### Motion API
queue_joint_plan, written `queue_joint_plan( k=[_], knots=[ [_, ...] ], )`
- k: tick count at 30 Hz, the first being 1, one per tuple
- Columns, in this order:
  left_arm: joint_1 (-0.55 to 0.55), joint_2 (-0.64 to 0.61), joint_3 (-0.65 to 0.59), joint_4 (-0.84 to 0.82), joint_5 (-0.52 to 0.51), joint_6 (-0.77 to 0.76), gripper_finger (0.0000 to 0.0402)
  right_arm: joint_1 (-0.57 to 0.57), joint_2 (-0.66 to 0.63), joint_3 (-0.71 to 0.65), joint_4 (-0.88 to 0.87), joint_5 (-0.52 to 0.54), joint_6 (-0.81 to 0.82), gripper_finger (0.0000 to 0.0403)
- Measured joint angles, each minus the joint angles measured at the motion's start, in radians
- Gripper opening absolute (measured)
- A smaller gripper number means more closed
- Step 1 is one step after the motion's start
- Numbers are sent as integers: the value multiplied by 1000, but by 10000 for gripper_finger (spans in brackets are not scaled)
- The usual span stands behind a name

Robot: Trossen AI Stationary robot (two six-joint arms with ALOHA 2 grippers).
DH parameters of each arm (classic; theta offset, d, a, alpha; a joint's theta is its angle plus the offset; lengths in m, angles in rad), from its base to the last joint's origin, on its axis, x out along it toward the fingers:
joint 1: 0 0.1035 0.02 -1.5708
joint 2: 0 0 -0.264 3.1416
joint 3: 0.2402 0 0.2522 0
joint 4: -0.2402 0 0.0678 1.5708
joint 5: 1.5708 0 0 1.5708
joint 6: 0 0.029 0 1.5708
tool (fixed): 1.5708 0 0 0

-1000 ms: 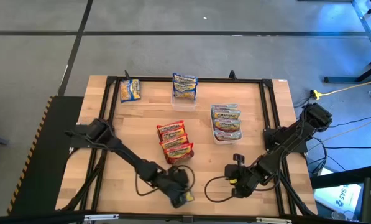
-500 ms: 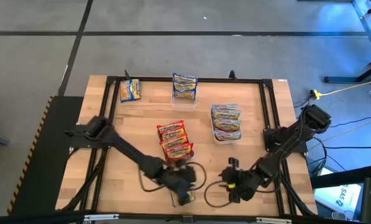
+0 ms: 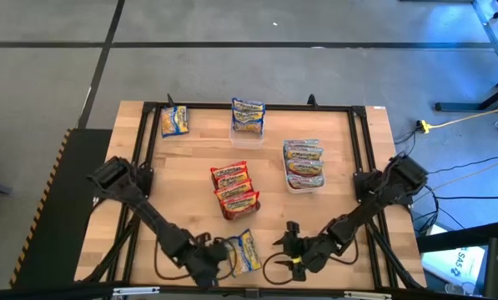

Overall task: Sort Maruchan noodles
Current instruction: Put the blue noodle pack into the transparent bin

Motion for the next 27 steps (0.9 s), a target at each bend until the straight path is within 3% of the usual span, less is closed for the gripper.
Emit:
queue_joint_plan(
  k=[5,18,27],
  knots=[
    [3,10,-79,305,-111,17,89,-1,3,0,-19,-26,3,241],
    [125,202,-74,796,-173,183,89,2,-166,0,-306,-115,73,210],
    [113,147,-24,747,0,243,89,1,-158,0,-269,-6,168,211]
  ],
)
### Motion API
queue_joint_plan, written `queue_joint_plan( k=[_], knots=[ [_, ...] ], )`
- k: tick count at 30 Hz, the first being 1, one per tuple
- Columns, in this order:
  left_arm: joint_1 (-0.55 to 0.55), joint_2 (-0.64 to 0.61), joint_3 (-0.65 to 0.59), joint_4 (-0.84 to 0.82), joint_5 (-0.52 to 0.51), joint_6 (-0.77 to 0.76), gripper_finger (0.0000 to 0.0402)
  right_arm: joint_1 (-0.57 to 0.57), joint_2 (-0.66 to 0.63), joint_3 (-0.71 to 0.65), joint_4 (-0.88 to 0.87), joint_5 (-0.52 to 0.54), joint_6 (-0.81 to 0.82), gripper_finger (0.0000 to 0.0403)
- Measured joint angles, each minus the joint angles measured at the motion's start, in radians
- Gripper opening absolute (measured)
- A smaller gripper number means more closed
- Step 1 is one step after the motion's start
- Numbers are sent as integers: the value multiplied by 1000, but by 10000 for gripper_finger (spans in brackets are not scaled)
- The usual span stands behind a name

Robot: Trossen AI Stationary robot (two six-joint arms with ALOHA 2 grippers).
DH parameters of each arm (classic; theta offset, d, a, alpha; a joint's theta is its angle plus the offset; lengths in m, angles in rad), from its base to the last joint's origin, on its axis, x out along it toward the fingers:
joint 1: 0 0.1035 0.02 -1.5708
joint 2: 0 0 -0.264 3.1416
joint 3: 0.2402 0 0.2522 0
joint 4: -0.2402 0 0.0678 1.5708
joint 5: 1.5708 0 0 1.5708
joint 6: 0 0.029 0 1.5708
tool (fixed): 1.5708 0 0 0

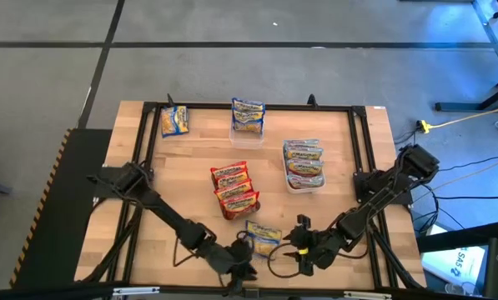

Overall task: Sort Maruchan noodles
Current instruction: Put the blue noodle pack into the transparent bin

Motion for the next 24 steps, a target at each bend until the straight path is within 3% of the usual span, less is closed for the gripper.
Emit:
queue_joint_plan(
  k=[4,8,15,24],
  knots=[
    [-53,-42,-2,-157,-52,-32,89,-26,4,0,-10,27,64,220],
    [-98,-39,-2,-200,-170,-26,89,-96,5,0,20,5,108,251],
    [-111,26,-2,-187,-304,10,89,-262,47,0,33,-148,115,285],
    [-68,84,-2,-161,-315,25,89,-381,155,-1,110,-370,122,272]
  ],
)
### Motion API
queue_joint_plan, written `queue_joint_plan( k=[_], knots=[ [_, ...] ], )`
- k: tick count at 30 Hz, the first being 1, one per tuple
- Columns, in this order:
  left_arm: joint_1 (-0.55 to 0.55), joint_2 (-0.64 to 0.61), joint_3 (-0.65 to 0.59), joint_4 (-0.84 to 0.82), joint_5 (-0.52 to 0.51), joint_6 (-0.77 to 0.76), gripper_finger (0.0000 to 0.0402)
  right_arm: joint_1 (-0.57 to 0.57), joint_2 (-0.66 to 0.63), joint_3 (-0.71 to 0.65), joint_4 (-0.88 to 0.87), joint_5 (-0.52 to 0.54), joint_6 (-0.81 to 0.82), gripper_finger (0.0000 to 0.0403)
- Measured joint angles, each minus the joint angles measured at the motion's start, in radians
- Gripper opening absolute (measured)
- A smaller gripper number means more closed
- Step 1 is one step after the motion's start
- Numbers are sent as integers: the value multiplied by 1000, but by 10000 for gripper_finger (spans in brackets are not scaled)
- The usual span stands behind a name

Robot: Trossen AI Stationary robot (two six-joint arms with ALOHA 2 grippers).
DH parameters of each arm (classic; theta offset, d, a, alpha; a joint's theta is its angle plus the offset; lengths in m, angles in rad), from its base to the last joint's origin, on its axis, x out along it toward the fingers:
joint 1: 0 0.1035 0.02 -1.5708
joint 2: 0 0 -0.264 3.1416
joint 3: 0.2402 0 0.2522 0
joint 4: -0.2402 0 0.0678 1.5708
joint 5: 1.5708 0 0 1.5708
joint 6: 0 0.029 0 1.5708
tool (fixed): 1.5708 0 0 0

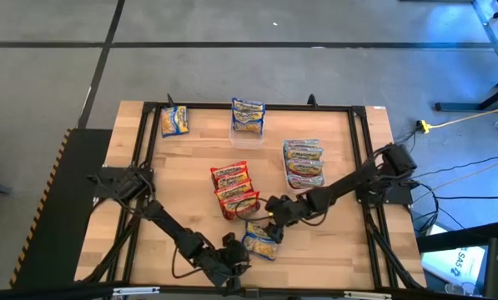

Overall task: Sort Maruchan noodles
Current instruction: Put the blue noodle pack into the transparent bin

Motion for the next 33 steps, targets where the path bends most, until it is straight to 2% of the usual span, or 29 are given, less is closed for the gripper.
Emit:
queue_joint_plan(
  k=[15,22,27,33],
  knots=[
    [31,49,2,11,-32,36,89,4,53,0,183,-286,48,269],
    [33,53,2,20,-91,46,89,23,53,0,302,-302,56,269],
    [36,54,1,30,-98,44,89,45,53,0,319,-307,72,269],
    [37,55,0,52,-109,44,89,90,68,-1,337,-197,100,269]
  ],
)
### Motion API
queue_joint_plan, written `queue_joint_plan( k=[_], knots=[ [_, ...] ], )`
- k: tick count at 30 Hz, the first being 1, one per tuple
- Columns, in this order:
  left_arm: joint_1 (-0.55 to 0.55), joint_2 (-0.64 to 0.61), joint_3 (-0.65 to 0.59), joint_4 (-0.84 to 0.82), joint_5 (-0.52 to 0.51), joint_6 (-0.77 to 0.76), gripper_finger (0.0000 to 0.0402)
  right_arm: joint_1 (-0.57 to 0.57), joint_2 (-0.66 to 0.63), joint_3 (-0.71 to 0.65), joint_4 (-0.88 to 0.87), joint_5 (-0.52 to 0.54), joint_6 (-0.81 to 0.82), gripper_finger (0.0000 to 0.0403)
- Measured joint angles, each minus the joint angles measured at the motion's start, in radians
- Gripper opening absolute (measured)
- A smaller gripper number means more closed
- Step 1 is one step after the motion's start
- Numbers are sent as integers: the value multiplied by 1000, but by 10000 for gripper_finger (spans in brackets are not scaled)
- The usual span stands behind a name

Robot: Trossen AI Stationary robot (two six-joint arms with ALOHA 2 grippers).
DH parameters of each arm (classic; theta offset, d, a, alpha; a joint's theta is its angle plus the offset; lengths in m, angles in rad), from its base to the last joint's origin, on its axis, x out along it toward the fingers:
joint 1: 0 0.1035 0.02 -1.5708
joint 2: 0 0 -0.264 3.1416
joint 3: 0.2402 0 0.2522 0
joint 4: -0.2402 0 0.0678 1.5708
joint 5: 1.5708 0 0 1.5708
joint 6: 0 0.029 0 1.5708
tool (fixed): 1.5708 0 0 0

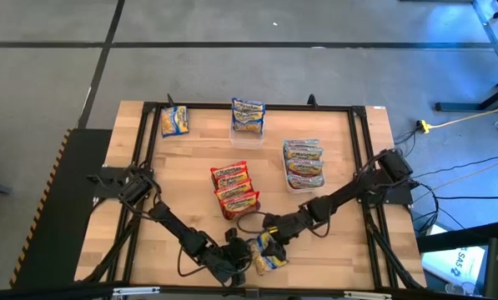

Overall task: Sort Maruchan noodles
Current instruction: Put the blue noodle pack into the transparent bin

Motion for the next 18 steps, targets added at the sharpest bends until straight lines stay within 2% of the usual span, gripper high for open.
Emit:
queue_joint_plan(
  k=[9,13,18],
  knots=[
    [4,0,0,2,-4,4,89,53,16,0,49,126,-55,259],
    [4,0,0,3,-4,5,89,59,16,0,57,160,-78,213],
    [4,-9,0,-11,55,9,89,57,16,0,63,151,-99,142]
  ],
)
